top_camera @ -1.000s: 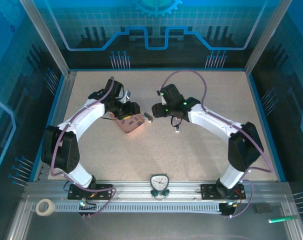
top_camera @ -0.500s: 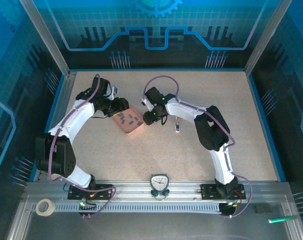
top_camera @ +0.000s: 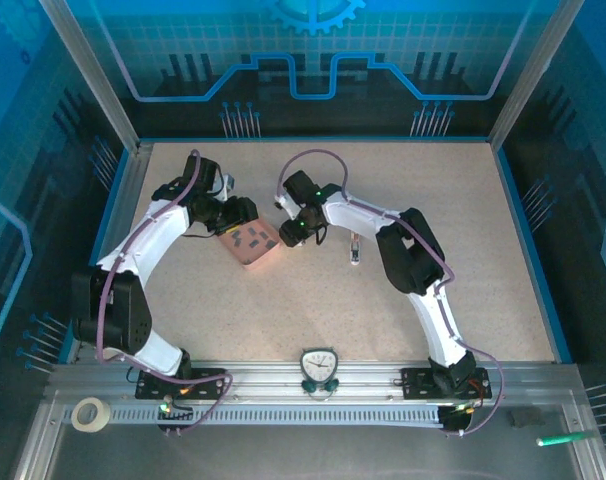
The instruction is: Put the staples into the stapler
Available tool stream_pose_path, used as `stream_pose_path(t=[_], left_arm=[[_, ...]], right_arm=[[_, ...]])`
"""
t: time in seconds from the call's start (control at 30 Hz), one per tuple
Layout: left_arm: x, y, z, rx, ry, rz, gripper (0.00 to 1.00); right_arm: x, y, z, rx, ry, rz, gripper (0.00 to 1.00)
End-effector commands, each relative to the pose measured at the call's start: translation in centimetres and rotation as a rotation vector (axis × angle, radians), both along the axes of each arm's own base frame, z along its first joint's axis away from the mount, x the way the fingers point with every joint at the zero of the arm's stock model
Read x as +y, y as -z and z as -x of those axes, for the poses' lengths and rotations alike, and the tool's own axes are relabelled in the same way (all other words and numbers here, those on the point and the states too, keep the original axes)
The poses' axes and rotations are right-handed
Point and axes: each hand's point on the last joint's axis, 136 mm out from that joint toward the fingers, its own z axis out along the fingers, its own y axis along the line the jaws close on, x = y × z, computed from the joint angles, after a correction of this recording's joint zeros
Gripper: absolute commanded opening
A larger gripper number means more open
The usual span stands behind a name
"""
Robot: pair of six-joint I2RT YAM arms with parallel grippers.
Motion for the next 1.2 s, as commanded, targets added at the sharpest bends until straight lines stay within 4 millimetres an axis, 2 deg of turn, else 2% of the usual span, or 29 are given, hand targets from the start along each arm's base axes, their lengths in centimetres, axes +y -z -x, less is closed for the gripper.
stream_pose_path(t=[0.0, 0.1, 0.13, 0.17, 0.33, 0.47, 0.57, 0.77, 0.87, 1.0, 1.17], left_arm=[[0.5, -0.4, 0.6, -0.002, 0.01, -0.006, 0.58], [0.5, -0.5, 0.7, -0.004, 0.008, -0.006, 0.58], [0.5, -0.6, 0.7, -0.005, 0.008, -0.006, 0.58], [0.5, -0.6, 0.7, -0.006, 0.007, -0.006, 0.58], [0.5, -0.8, 0.8, -0.01, 0.008, -0.003, 0.58], [0.2, -1.5, 0.8, -0.026, 0.021, 0.015, 0.58], [-0.6, -2.7, 1.0, -0.056, 0.046, 0.064, 0.58], [-4.9, -6.9, 1.4, -0.241, 0.204, 0.34, 0.59], [-6.2, -8.3, 1.7, -0.329, 0.257, 0.404, 0.59], [-8.8, -9.7, 2.9, -0.419, 0.387, 0.421, 0.59], [-11.8, -10.1, 4.8, -0.487, 0.541, 0.411, 0.59]], right_arm=[[0.1, 1.3, -0.1, 0.032, -0.029, 0.008, 0.57], [0.0, 1.0, -0.4, 0.029, -0.03, 0.006, 0.55], [-0.2, 2.3, -0.3, 0.048, -0.03, 0.022, 0.53], [-0.3, 2.4, -0.3, 0.051, -0.028, 0.024, 0.51], [-0.3, 1.8, -0.4, 0.041, -0.026, 0.013, 0.4], [-0.4, -1.3, -0.2, -0.026, -0.039, -0.044, 0.36], [-0.6, -4.6, 0.4, -0.096, -0.054, -0.118, 0.36], [-1.9, -10.6, 3.0, -0.298, -0.12, -0.264, 0.35], [-2.5, -13.1, 4.8, -0.415, -0.216, -0.311, 0.35], [-3.2, -15.4, 7.4, -0.566, -0.37, -0.345, 0.35], [-3.8, -17.4, 9.6, -0.751, -0.5, -0.37, 0.33]])
